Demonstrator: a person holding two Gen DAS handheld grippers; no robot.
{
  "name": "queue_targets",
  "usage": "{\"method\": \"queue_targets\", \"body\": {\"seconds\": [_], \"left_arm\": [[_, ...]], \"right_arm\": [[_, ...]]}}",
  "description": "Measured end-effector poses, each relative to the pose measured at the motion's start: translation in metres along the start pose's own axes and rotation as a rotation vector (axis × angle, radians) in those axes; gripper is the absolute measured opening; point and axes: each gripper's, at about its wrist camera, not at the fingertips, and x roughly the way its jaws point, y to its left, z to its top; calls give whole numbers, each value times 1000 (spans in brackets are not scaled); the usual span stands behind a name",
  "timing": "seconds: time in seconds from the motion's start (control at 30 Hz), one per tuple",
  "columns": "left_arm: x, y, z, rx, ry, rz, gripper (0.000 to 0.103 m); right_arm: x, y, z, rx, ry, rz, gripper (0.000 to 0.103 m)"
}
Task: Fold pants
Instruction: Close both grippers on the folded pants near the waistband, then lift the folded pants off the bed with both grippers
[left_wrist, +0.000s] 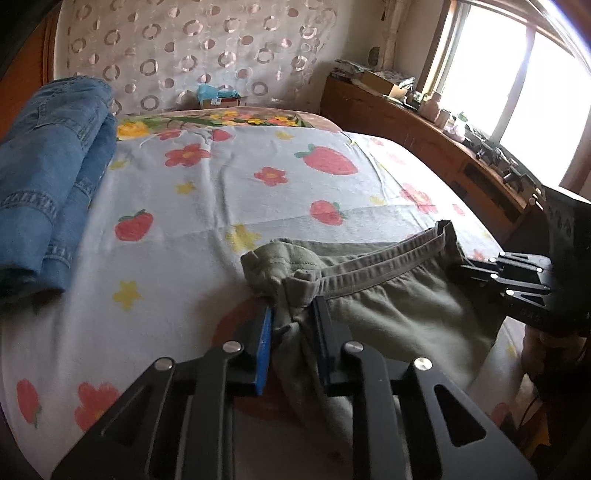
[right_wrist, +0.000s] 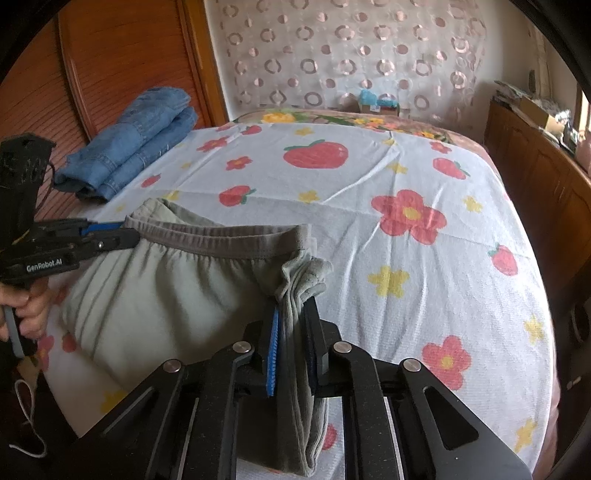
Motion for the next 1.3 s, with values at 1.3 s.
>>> {"method": "queue_targets", "body": {"seconds": [1.3], "left_arm": [[-157, -44, 38, 113, -365, -4, 13]], "right_arm": [[-144, 55, 65, -154, -360, 13, 7]]}}
